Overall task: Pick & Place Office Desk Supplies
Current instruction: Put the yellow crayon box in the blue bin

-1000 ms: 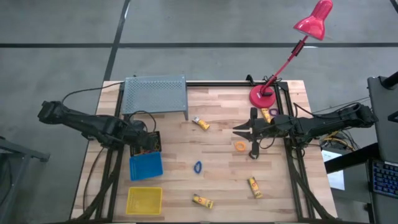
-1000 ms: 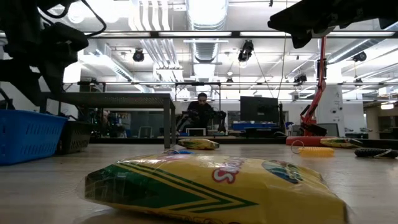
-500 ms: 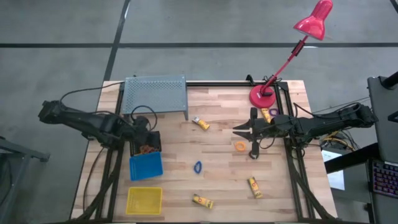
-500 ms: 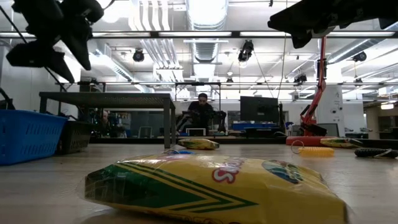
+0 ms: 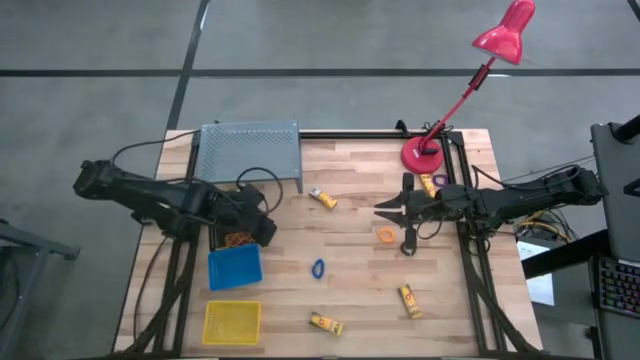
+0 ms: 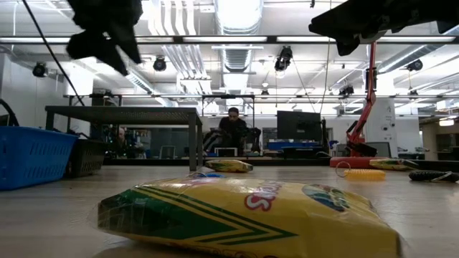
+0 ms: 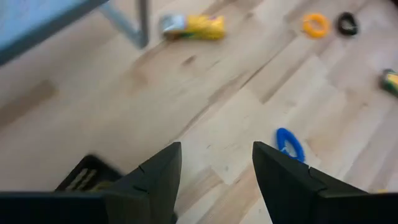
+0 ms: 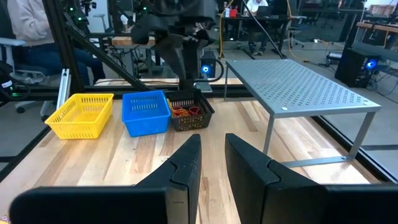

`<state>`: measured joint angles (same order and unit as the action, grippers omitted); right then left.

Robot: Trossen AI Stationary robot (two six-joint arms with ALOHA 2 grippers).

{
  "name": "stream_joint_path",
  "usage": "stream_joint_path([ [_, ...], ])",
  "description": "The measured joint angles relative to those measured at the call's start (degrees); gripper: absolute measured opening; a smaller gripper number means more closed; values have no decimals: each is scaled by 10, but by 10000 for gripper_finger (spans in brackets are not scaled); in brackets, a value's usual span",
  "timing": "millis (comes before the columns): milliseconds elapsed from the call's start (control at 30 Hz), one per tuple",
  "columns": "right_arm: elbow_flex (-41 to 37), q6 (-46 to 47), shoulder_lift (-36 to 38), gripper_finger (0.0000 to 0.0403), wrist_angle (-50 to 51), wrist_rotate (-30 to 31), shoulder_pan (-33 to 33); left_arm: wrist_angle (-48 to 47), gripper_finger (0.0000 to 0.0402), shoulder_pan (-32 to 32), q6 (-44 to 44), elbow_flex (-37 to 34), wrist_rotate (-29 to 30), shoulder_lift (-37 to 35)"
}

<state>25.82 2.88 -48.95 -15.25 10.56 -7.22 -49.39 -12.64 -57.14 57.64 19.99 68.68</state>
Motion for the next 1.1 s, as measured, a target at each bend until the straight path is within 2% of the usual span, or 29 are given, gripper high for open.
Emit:
stream_joint_path([
  [400,0,0,0,68,0,0,0,43,202,13,32,20,-2,37],
  [700,0,0,0,68,0,0,0,76,202,11,30,23,-77,61],
  [1100,0,0,0,68,0,0,0,131,175,3,-109,31,-177,177],
])
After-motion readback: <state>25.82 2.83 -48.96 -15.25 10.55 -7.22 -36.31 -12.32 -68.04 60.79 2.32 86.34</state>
